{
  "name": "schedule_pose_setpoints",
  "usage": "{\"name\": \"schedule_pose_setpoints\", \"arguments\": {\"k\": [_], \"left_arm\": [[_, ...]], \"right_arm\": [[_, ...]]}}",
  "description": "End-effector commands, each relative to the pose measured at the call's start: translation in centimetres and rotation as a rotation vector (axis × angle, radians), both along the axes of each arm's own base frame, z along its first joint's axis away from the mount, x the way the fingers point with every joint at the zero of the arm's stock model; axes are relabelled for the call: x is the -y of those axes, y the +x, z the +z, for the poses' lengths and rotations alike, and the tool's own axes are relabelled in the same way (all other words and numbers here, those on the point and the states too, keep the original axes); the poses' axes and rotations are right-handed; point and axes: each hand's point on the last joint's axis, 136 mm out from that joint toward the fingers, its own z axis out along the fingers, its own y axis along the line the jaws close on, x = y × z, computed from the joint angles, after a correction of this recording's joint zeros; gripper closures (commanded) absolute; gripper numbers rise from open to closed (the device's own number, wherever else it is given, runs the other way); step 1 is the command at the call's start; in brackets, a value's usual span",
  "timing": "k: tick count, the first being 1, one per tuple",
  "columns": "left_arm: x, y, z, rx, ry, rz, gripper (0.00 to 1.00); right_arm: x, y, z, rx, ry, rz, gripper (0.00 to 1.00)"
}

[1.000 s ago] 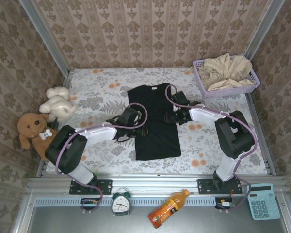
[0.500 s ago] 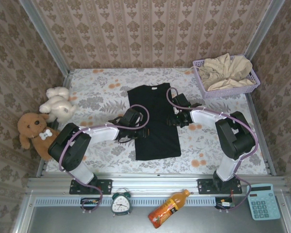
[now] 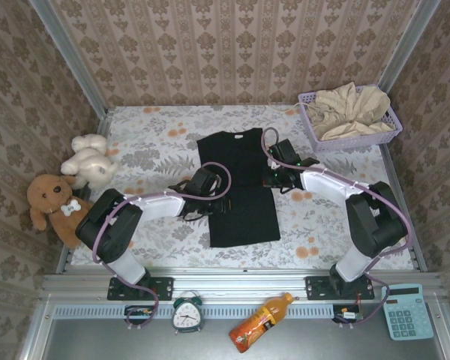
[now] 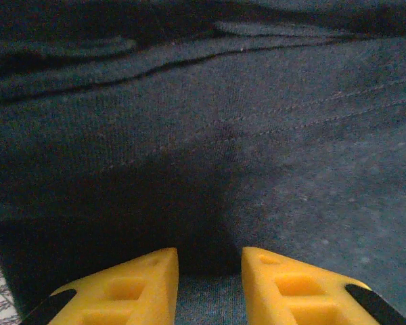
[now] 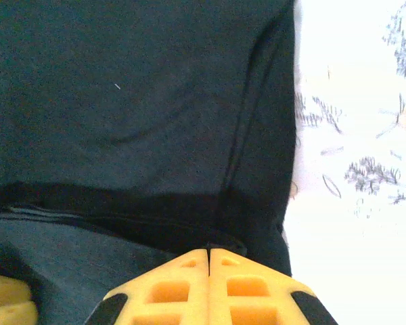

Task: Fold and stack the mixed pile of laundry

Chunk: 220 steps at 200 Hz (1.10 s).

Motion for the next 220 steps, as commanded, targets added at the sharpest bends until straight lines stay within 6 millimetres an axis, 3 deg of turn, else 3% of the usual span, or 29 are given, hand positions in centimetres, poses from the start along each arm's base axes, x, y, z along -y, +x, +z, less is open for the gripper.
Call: {"name": "schedule_pose_setpoints", "arguments": {"k": [1,14,36,48,69,88,113,136,156,181,197,213,220], "left_arm": [[-0.4,-0.5,-1.0,-0.023,0.017,0.013,0.68],[-0.4,-0.4,-0.9,-0.021,0.013,0.017,0.67],[-0.3,-0.2,-0.3,-0.011,0.009,0.019,0.61],[-0.4,-0.1,0.3,0.004,0.01,0.024,0.56],[-0.8,0.2,1.6,0.031,0.02,0.035,0.5],[-0.7,0.8,3.7,0.08,0.013,0.034,0.5],[-0.2,1.6,5.2,0.145,-0.016,0.026,0.55],[-0.4,2.0,3.3,0.143,0.003,0.035,0.63],[-0.9,2.4,0.9,0.116,0.021,0.059,0.66],[-2.0,3.4,-0.7,0.088,0.031,0.099,0.65],[-2.7,4.1,-0.1,0.091,0.025,0.12,0.62],[-3.2,4.0,1.9,0.118,0.044,0.104,0.52],[-3.5,3.7,2.7,0.128,0.07,0.089,0.48]], "right_arm": [[0.3,2.0,1.2,0.11,-0.02,-0.011,1.0],[1.2,2.6,-0.5,0.067,-0.065,-0.04,0.99],[3.7,2.5,-3.2,-0.037,-0.156,-0.133,0.78],[4.4,2.3,-3.0,-0.04,-0.173,-0.161,0.53],[4.9,1.8,-1.0,0.019,-0.163,-0.182,0.45],[4.3,1.0,0.8,0.061,-0.1,-0.165,0.48],[0.9,-0.3,0.2,0.035,0.06,-0.097,0.74],[-1.4,-0.6,-2.9,-0.043,0.132,-0.07,0.87],[-1.4,0.3,-5.6,-0.089,0.154,-0.134,0.92],[0.1,0.9,-6.9,-0.105,0.13,-0.211,0.91],[-0.5,0.5,-5.4,-0.092,0.154,-0.164,0.85],[-0.1,-1.1,-3.4,-0.064,0.112,-0.114,0.68],[0.7,-2.4,-3.2,-0.076,0.052,-0.105,0.56]]}}
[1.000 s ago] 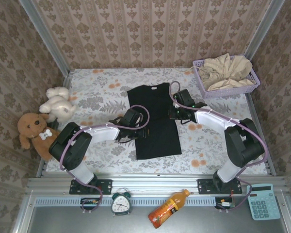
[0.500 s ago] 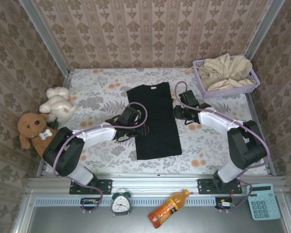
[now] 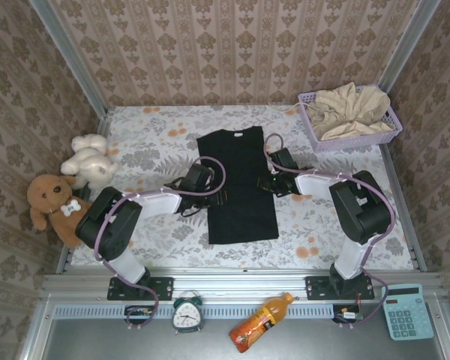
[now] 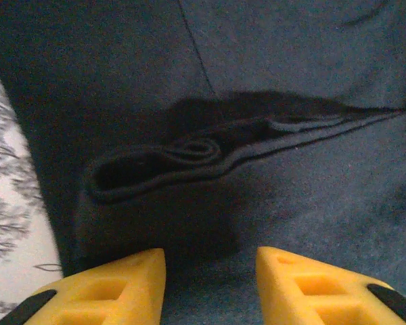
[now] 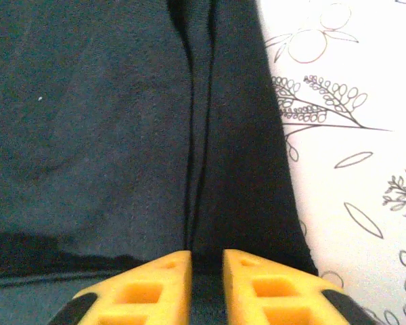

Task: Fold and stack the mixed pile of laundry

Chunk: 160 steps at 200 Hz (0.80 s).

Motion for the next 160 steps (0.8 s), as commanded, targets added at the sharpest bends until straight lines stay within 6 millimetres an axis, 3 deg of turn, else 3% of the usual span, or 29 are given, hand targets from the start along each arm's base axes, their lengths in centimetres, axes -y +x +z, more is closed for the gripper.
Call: {"name": "schedule_pose_setpoints", "arguments": {"k": [1,11,29,51,88,112,125,160], "left_arm": [[-1.5,-0.1,2.3,0.034,0.067,-0.011,0.47],[-1.9,-0.9,3.2,0.029,0.098,-0.03,0.42],[-2.2,-3.1,4.0,-0.001,0.113,-0.055,0.37],[-2.7,-6.7,3.8,-0.086,0.104,-0.065,0.37],[-3.7,-13.3,1.7,-0.269,0.018,-0.012,0.49],[-4.1,-16.3,0.5,-0.336,-0.017,0.021,0.52],[-4.1,-17.4,0.0,-0.359,-0.027,0.036,0.52],[-2.5,-17.3,0.0,-0.363,-0.098,0.051,0.53]], "right_arm": [[1.2,-3.1,2.4,0.0,-0.08,0.043,0.55],[1.5,-4.8,3.0,-0.007,-0.109,0.073,0.41],[1.5,-8.4,3.2,-0.073,-0.094,0.119,0.36],[1.3,-13.0,2.3,-0.185,-0.11,0.159,0.38],[1.8,-19.4,0.5,-0.297,-0.124,0.147,0.46],[2.0,-21.4,-0.7,-0.323,-0.118,0.134,0.5],[1.4,-21.0,-0.6,-0.294,-0.105,0.136,0.52],[0.5,-19.4,0.0,-0.234,-0.088,0.123,0.54]]}}
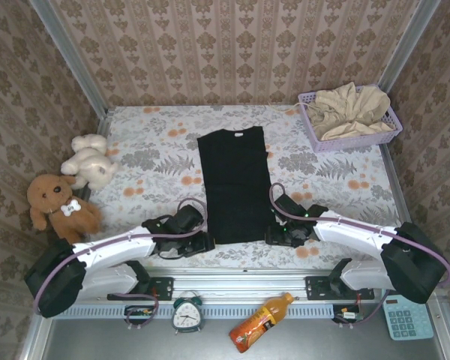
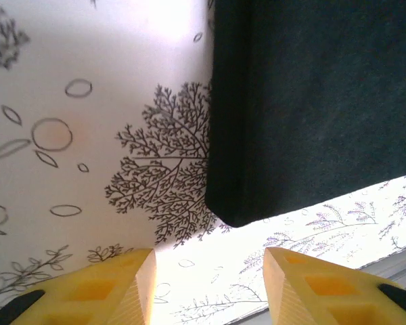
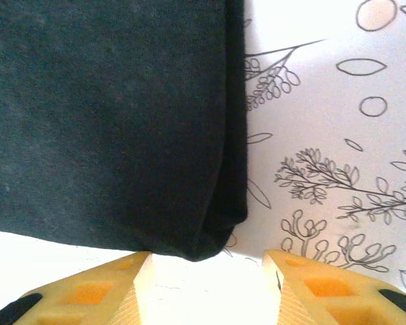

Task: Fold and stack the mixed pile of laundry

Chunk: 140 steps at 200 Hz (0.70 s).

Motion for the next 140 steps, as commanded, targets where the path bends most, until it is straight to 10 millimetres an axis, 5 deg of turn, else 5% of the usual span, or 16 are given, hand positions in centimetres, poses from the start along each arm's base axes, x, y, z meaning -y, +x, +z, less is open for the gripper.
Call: {"name": "schedule_pose_setpoints", "arguments": {"k": [1,28,67,119,133,140], "left_arm": [[1.9,0.6,1.1,-0.015,-0.089,0.069,0.53],[3.1,1.4,1.9,0.006,-0.111,0.082,0.53],[2.9,2.2,1.0,0.018,-0.065,0.101,0.57],[2.0,3.4,0.8,0.068,0.038,0.061,0.78],[1.6,3.6,0.5,0.08,0.059,0.061,1.0],[1.5,3.7,0.3,0.082,0.061,0.065,1.0]], "right_arm": [[-0.7,1.5,0.9,0.054,0.023,-0.043,0.54],[-1.1,2.5,1.3,0.092,0.027,-0.051,0.54],[-1.1,2.8,-0.4,0.077,-0.006,-0.045,0.63],[-1.7,3.4,-0.5,0.09,-0.005,-0.013,0.81],[-1.6,3.2,-0.6,0.088,-0.009,-0.007,0.83],[-1.5,3.1,-0.7,0.088,-0.009,-0.006,0.83]]}}
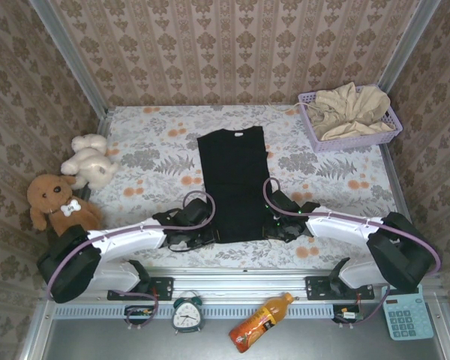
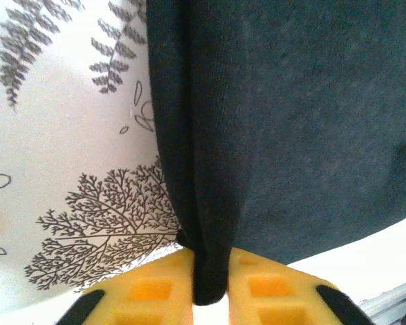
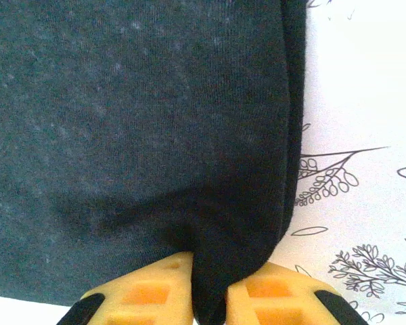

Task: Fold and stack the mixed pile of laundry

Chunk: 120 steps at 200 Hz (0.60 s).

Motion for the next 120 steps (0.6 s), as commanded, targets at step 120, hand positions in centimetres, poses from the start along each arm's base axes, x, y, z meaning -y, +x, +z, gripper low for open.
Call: {"name": "schedule_pose_setpoints", "arguments": {"k": [120], "left_arm": [[-2.1,0.8,6.7,0.195,0.035,-0.014,1.0]], "right_arm": [[-1.9,-1.4,6.1,0.098,0.101,0.077,1.0]]}}
